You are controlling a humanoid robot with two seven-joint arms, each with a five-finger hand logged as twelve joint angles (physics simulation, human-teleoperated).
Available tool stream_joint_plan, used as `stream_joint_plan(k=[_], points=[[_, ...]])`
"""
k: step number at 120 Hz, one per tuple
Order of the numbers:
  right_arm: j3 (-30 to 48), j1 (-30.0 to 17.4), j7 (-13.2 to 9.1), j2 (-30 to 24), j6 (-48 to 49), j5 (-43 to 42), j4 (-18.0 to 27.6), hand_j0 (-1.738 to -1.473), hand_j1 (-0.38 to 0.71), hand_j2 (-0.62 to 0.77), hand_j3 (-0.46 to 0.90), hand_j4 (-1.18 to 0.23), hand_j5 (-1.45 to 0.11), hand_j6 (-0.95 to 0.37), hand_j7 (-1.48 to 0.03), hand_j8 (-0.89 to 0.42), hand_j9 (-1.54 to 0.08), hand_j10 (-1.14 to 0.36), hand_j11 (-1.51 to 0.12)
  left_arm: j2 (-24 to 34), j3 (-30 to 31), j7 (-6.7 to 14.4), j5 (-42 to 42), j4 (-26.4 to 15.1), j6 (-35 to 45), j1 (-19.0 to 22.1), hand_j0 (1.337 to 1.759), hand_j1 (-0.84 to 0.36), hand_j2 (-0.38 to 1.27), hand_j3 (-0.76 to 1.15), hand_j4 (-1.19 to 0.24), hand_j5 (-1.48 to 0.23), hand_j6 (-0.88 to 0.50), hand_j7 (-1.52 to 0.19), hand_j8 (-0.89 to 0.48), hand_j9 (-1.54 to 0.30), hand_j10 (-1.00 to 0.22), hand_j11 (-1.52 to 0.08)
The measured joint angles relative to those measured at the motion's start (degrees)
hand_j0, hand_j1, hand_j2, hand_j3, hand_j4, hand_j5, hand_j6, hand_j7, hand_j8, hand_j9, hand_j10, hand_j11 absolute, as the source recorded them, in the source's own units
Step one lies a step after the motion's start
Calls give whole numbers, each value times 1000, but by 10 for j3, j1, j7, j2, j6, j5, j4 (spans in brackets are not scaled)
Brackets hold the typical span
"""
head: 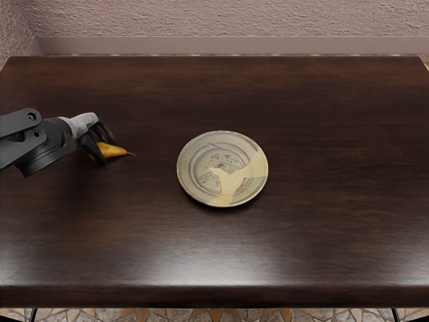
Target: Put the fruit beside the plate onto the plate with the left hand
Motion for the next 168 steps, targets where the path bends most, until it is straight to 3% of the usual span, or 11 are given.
stream_joint_plan(k=[27, 37, 45, 59, 74, 102, 142, 168], points=[[0, 0, 0, 0, 0, 0, 0, -1658, -349, 0, 0, 0, 0, 0, 0, 0, 0, 0, 0, 1, 0, 0, 0, 0, 0, 2, 1656, -304, 433, 0, -682, -868, -581, -874, -559, -886, -672, -885], [0, 0, 0, 0, 0, 0, 0, -1658, -349, 0, 0, 0, 0, 0, 0, 0, 0, 0, 0, 1, 0, 0, -1, 0, 0, 2, 1656, -307, 439, 0, -702, -899, -578, -903, -548, -915, -693, -914], [0, 0, 0, 0, 0, 0, 0, -1658, -349, 0, 0, 0, 0, 0, 0, 0, 0, 0, 0, 0, -1, 0, 3, 2, 0, 10, 1653, -256, 369, 0, -723, -905, -661, -925, -583, -944, -703, -943], [0, 0, 0, 0, 0, 0, 0, -1658, -349, 0, 0, 0, 0, 0, 0, 0, 0, 0, 0, 0, -1, 1, 3, 3, -1, 12, 1649, -276, 425, 0, -727, -964, -578, -973, -550, -987, -721, -984], [0, 0, 0, 0, 0, 0, 0, -1658, -349, 0, 0, 0, 0, 0, 0, 0, 0, 0, 0, 1, -3, 1, -4, 4, -2, 8, 1649, -277, 362, 0, -671, -1013, -524, -997, -510, -1001, -680, -996], [0, 0, 0, 0, 0, 0, 0, -1658, -349, 0, 0, 0, 0, 0, 0, 0, 0, 0, 0, 4, -28, 0, -115, 13, -4, -18, 1652, -350, 471, 0, -649, -1066, -469, -1039, -446, -1028, -623, -1033], [0, 0, 0, 0, 0, 0, 0, -1658, -349, 0, 0, 0, 0, 0, 0, 0, 0, 0, 0, -3, -95, 0, -263, 14, -20, -40, 1654, -363, 469, 0, -676, -1120, -447, -1067, -429, -1056, -600, -1067], [0, 0, 0, 0, 0, 0, 0, -1658, -349, 0, 0, 0, 0, 0, 0, 0, 0, 0, 0, -32, -129, 0, -326, 14, -81, -50, 1654, -363, 480, 0, -672, -1142, -444, -1078, -412, -1076, -598, -1084]])
